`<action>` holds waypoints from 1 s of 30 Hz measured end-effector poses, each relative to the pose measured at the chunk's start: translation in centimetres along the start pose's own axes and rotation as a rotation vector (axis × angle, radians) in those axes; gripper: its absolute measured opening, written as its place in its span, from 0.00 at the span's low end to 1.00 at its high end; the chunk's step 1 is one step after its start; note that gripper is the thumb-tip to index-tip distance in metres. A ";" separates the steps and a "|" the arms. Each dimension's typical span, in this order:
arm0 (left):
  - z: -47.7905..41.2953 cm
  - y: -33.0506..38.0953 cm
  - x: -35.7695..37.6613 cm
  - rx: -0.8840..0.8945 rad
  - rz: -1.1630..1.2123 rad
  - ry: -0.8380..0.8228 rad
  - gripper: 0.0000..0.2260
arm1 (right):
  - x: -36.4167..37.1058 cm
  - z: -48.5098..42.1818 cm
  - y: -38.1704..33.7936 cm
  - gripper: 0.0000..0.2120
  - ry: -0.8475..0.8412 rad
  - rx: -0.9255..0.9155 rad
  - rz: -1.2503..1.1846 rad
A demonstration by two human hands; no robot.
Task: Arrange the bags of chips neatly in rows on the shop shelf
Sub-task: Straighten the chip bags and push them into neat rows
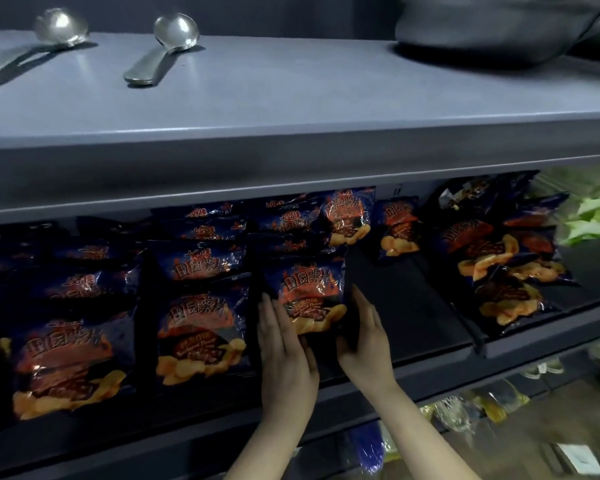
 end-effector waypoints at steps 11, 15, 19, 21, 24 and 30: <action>1.1 2.6 1.4 0.405 -0.096 -0.198 0.35 | -0.1 0.0 -0.2 0.28 0.057 0.016 0.105; 0.9 2.4 1.8 0.396 -0.100 -0.207 0.34 | -0.2 0.0 -0.3 0.27 0.066 0.018 0.089; 0.9 2.3 1.6 0.378 -0.081 -0.200 0.34 | -0.7 0.1 -0.7 0.26 0.075 -0.008 0.007; 0.9 2.4 1.5 0.372 -0.062 -0.187 0.32 | -1.0 0.1 -0.6 0.25 0.095 -0.016 -0.019; 0.8 2.6 1.2 0.372 -0.032 -0.160 0.30 | -1.4 0.2 -0.4 0.24 0.149 -0.029 -0.069; 0.7 2.7 0.6 0.338 0.015 -0.071 0.25 | -2.4 0.1 -0.2 0.21 0.164 -0.038 -0.227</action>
Point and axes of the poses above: each hand's wrist, its own z-axis away from the middle knuckle, its own x-axis out of the palm, y = z × x, the point moved 8 cm from there along -z, towards the middle knuckle, and after that the axes turned 7 degrees about x, right-handed, at the moved point
